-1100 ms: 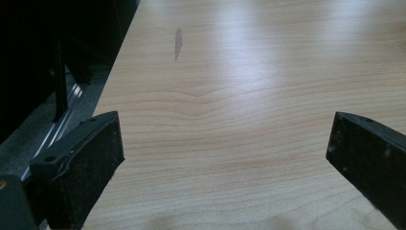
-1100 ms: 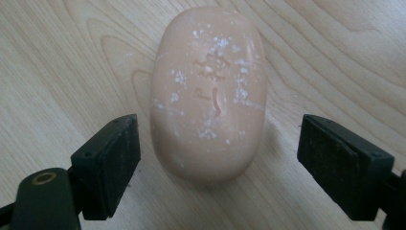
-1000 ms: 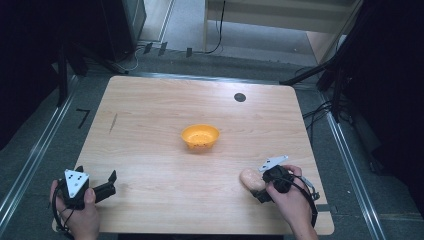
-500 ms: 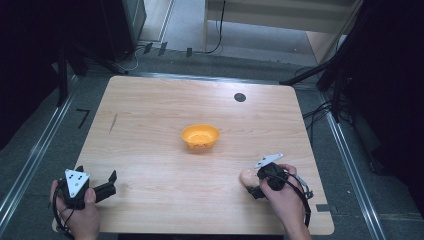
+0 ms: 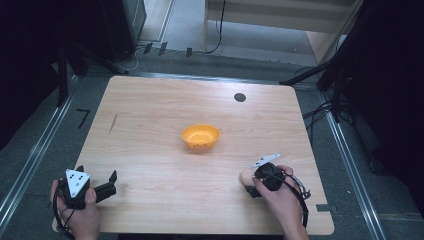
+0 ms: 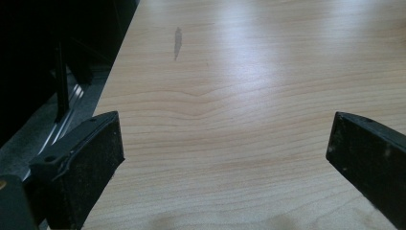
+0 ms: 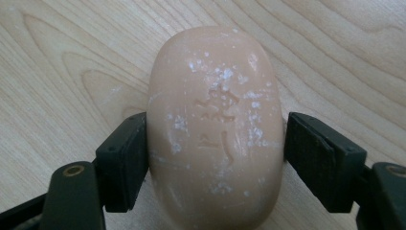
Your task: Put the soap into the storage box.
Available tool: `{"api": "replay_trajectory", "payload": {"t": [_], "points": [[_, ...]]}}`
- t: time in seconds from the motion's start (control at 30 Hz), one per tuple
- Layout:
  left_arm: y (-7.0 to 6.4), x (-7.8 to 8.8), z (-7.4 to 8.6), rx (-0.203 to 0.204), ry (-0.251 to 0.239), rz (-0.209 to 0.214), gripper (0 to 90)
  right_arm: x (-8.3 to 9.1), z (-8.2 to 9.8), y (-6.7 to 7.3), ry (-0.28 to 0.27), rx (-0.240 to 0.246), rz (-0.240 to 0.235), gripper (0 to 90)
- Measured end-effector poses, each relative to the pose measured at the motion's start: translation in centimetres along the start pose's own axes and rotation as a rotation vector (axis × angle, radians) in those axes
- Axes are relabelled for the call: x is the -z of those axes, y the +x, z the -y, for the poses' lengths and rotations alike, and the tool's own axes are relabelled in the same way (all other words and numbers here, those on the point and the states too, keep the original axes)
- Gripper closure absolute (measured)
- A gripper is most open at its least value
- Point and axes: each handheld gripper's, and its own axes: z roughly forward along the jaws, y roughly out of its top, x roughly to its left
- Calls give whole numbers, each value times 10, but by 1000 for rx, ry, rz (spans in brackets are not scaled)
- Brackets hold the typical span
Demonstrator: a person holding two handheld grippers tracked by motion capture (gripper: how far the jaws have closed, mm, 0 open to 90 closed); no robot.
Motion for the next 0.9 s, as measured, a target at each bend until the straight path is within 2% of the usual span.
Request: {"api": "replay_trajectory", "payload": {"t": [0.3,0.4,0.5,0.73,0.9], "points": [[0,0,0,-3,-1,-1,0,0,0,1,-2,-3,4,277],[0,0,0,-3,-1,-1,0,1,0,1,-3,2,3,332],[0,0,0,0,-2,1,0,2,-1,1,2,-1,1,335],[0,0,0,2,-1,1,0,2,0,-2,-3,12,-12,337],[0,0,0,2,-2,1,0,3,-2,-4,3,43,-30,337]]}}
